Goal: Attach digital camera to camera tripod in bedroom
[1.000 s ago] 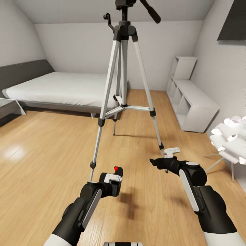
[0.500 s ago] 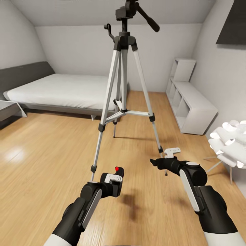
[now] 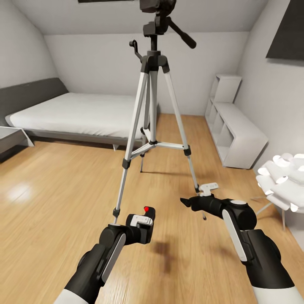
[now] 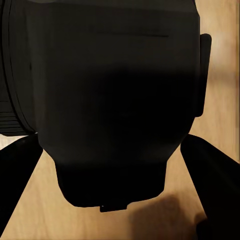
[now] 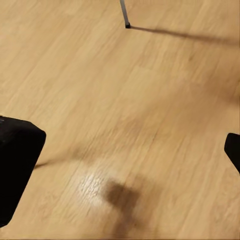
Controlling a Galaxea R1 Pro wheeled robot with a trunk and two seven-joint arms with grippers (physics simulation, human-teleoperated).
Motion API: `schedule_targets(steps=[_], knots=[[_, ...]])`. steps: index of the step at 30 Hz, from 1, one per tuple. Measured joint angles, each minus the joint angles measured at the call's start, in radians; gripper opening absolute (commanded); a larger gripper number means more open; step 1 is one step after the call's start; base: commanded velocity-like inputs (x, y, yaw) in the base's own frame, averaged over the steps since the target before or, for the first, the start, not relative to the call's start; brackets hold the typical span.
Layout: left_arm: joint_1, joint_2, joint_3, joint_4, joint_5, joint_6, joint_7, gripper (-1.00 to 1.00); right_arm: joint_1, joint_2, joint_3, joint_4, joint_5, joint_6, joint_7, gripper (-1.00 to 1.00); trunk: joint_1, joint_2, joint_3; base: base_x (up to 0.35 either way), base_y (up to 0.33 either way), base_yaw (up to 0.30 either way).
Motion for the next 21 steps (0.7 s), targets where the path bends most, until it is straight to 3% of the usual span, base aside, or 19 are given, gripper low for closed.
schedule_targets(steps=[5,8,21], knots=[[0.0,-0.002,-0.002,0.0,0.002,0.002,-0.002,-1.0,0.0,-0.001,-0.001,0.0,0.001,-0.004,0.028,1.0,-0.019,0.035,0.016,0.0,0.0,0.0],[0.0,-0.007,-0.029,0.002,0.004,0.003,-0.001,-1.0,0.001,-0.003,-0.003,0.0,0.001,-0.011,0.039,1.0,-0.031,0.056,0.025,0.0,0.0,0.0],[0.0,-0.009,-0.035,0.003,0.001,0.003,0.0,-1.0,-0.003,-0.002,-0.008,0.0,0.001,-0.003,0.042,1.0,-0.081,0.147,0.067,0.0,0.0,0.042]])
